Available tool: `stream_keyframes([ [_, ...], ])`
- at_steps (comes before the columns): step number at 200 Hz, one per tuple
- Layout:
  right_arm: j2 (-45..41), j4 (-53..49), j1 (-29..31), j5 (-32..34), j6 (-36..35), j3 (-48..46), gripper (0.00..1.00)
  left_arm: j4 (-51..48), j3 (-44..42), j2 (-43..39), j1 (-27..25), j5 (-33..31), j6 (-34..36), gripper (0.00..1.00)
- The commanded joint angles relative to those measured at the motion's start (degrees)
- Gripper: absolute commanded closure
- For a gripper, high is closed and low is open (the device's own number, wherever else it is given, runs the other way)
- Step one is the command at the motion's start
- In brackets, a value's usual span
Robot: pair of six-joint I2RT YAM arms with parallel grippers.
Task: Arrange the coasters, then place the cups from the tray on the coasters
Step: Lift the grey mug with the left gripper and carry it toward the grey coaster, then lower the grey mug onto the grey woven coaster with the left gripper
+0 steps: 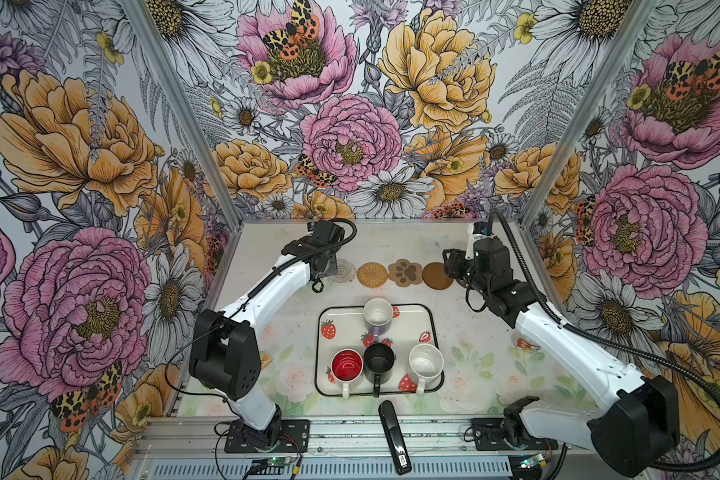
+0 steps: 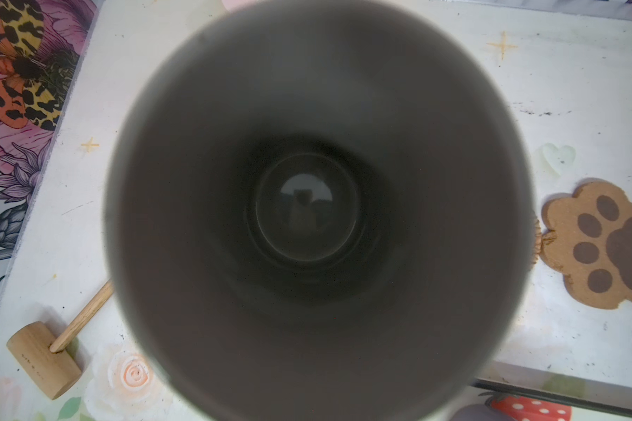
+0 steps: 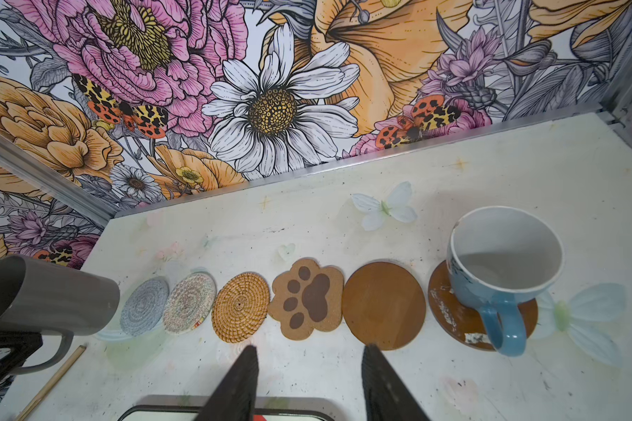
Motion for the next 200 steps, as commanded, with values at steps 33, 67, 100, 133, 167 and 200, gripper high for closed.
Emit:
stream_keyframes([
  [33, 3.9, 0.9, -0.5, -2.4, 0.7, 3.4, 0.53, 6.8, 2.4, 0.9, 4.4, 4.6, 3.6, 1.0],
  [67, 4.4, 0.9, -0.5, -2.8, 1.0, 4.0, 0.53, 7.0, 2.6, 2.8, 6.4, 6.7, 4.8, 1.0],
  [100, 4.6, 0.9, -0.6, -2.4, 1.4, 4.2, 0.54, 8.6, 2.1, 4.1, 7.9, 9.1, 5.0, 1.0],
  [133, 5.5, 0.9, -0.5, -2.8, 1.4, 4.6, 0.54, 8.8, 2.1, 5.3, 8.8, 9.1, 5.5, 1.0],
  [167, 6.6, 0.9, -0.5, -3.3, 1.6, 5.1, 0.55, 8.9, 1.8, 6.8, 10.2, 9.1, 5.5, 1.0],
  [200, 7.2, 0.9, -0.5, -4.1, 1.9, 5.6, 0.55, 9.0, 1.9, 8.1, 10.5, 9.1, 5.7, 1.0],
])
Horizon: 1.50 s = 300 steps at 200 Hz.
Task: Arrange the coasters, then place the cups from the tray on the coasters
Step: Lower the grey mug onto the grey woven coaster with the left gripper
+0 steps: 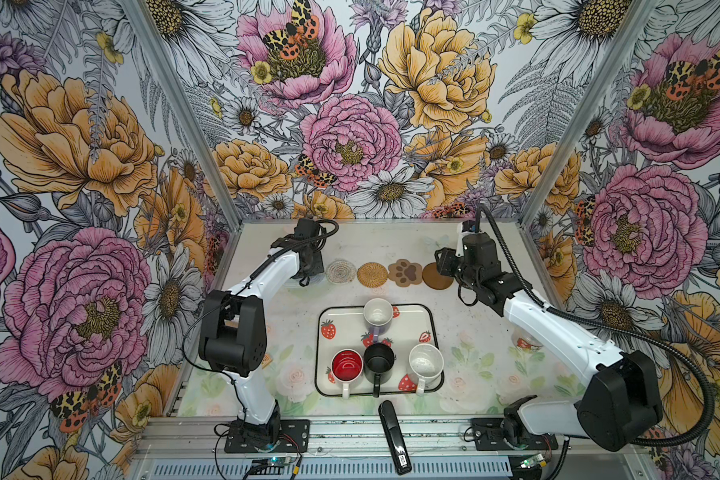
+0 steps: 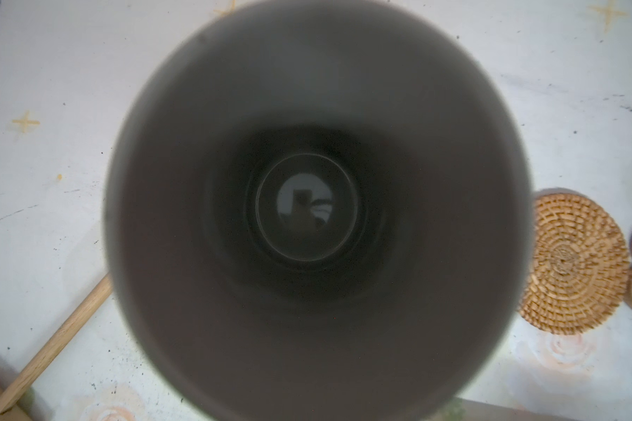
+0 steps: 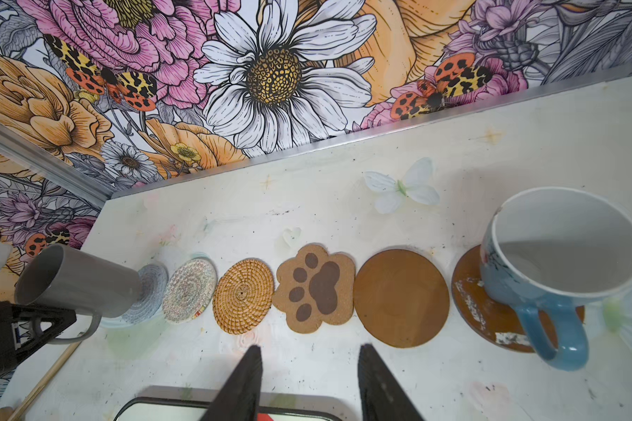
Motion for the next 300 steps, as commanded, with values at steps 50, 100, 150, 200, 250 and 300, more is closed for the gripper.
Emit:
stream_keyframes([
  [50, 0.8, 0.9, -0.5, -1.0, 0.8, 2.6, 0.56, 5.7, 1.9, 0.7, 1.4, 2.2, 1.1, 1.0],
  [100, 0.9, 0.9, -0.5, -1.3, 0.8, 2.6, 0.56, 5.8, 1.8, 0.9, 1.8, 2.3, 1.2, 1.0],
  [150, 1.2, 0.9, -0.5, -1.5, 0.8, 2.8, 0.56, 6.5, 1.3, 3.2, 2.1, 2.7, 1.1, 1.0],
  [200, 1.4, 0.9, -0.5, -1.7, 0.8, 2.9, 0.56, 7.3, 1.2, 3.9, 2.3, 3.1, 1.1, 1.0],
  [250, 1.5, 0.9, -0.5, -1.9, 0.8, 2.9, 0.56, 7.2, 0.9, 4.0, 2.4, 3.0, 1.1, 1.0],
  [300, 1.3, 0.9, -0.5, -1.9, 0.8, 2.9, 0.56, 7.2, 0.5, 4.5, 2.5, 2.3, 1.0, 1.0],
])
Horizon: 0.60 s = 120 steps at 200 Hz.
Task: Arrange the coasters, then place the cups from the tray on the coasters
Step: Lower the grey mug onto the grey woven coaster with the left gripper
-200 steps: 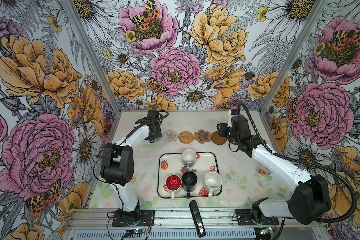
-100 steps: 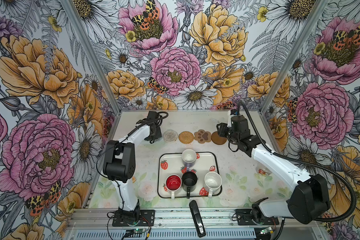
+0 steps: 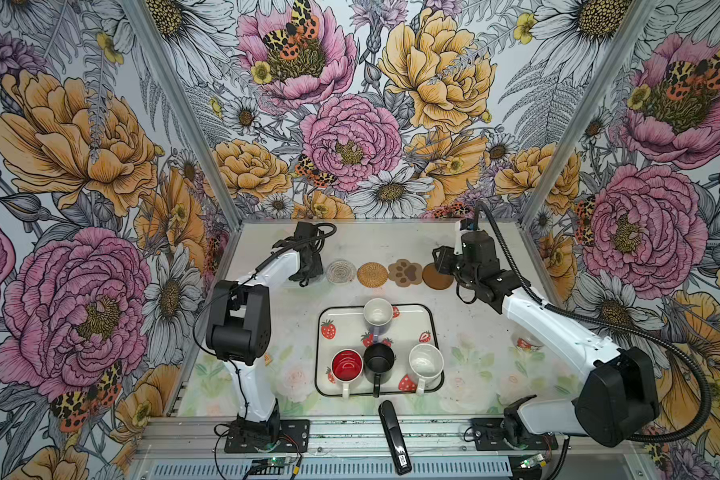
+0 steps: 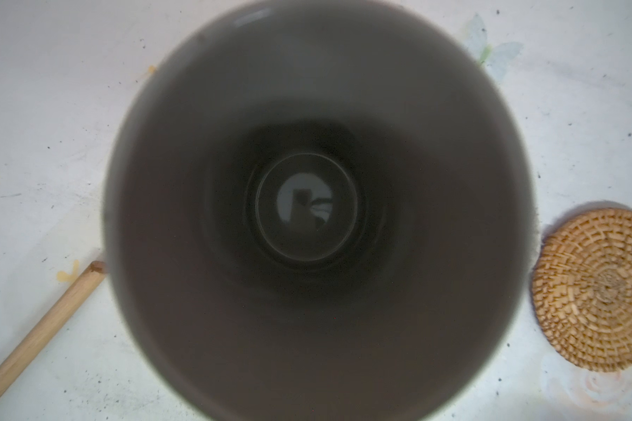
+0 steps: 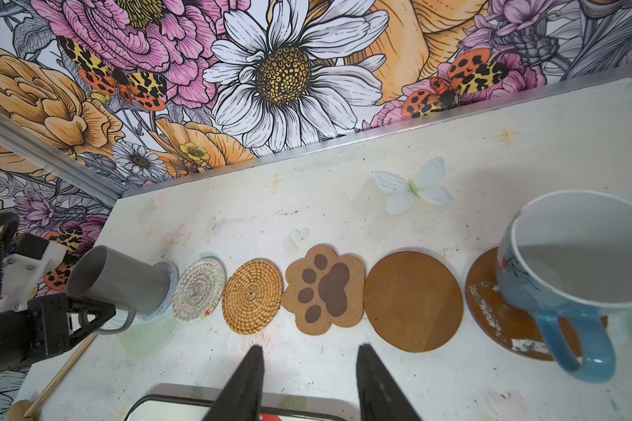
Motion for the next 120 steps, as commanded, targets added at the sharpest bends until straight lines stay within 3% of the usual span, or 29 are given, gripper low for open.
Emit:
stream_keyframes([
  [1, 0.4, 0.9, -0.5, -0.6, 0.4, 1.7, 0.56, 3.9, 0.5, 0.0, 0.6, -0.6, 1.0, 1.0],
  [31, 0.3, 0.9, -0.5, -0.7, 0.4, 1.7, 0.56, 3.9, 0.0, -0.2, 0.7, -0.7, 0.9, 1.0],
  [120, -0.1, 0.9, -0.5, -1.2, 0.5, 1.6, 0.56, 4.0, -1.4, -2.2, 0.7, -0.2, 1.0, 0.72],
])
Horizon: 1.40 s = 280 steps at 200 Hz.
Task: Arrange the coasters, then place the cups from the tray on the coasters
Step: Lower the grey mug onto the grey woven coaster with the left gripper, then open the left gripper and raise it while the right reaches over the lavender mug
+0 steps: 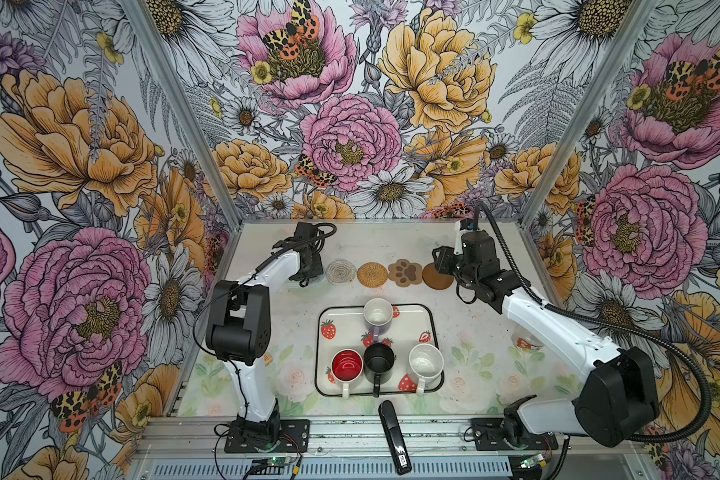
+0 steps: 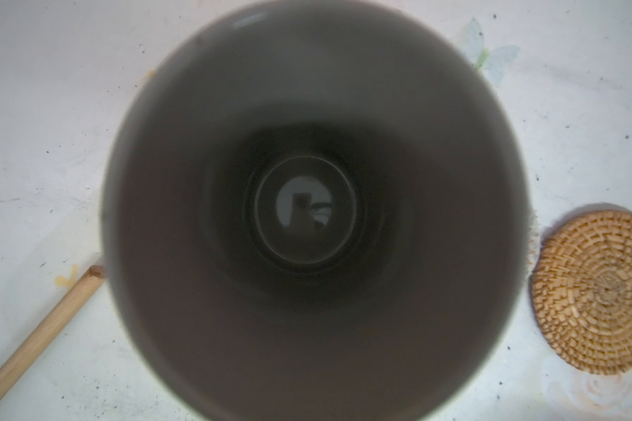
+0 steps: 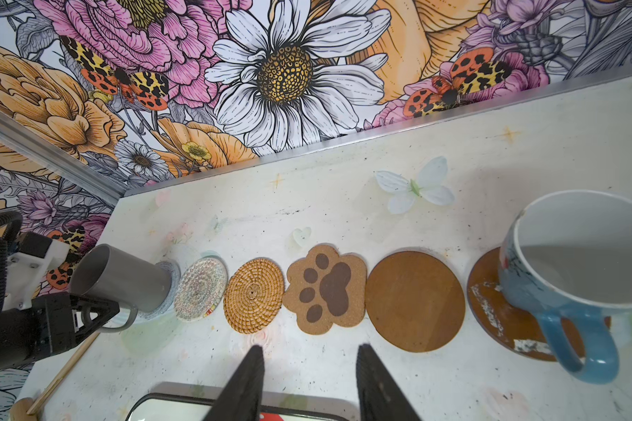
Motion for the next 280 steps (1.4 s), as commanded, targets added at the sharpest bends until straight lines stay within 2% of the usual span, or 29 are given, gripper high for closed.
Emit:
stream_keyframes([
  [1, -0.1, 0.9, -0.5, -0.7, 0.5, 1.6, 0.56, 2.9, -0.9, -2.2, 0.6, -0.2, 0.6, 0.72],
  [34, -0.3, 0.9, -0.5, -1.0, 0.5, 1.7, 0.55, 2.8, -1.6, -2.6, 0.5, -0.1, 0.4, 0.6],
  [67, -0.6, 0.9, -0.4, -1.3, 0.6, 1.7, 0.52, 2.7, -2.7, -7.1, 0.4, -0.4, 0.2, 0.48],
  [110, -1.7, 0.8, 0.1, -2.4, 0.7, 1.5, 0.49, 2.7, -4.3, -12.8, -0.2, -0.6, -0.7, 0.42],
  [140, -3.1, 0.2, 1.5, -4.7, 0.1, 1.5, 0.49, 2.8, -5.8, -18.6, -2.1, -3.6, -1.3, 0.37],
  [172, -3.6, -3.0, 5.1, -6.5, -0.8, 1.7, 0.45, 3.3, -7.5, -25.2, -3.6, -3.7, -4.7, 0.34],
  [211, -1.9, -9.1, 11.4, -7.2, -1.4, 4.2, 0.43, 9.1, -12.4, -34.4, -7.0, -4.5, -8.2, 0.3],
  [255, 1.8, -16.8, 18.5, -4.4, -1.1, 6.9, 0.37, 16.3, -20.5, -44.5, -12.9, -6.3, -8.1, 0.22],
  [280, 5.9, -21.0, 21.1, -4.8, -0.7, 8.4, 0.36, 19.8, -23.8, -47.4, -15.1, -6.6, -8.1, 0.21],
])
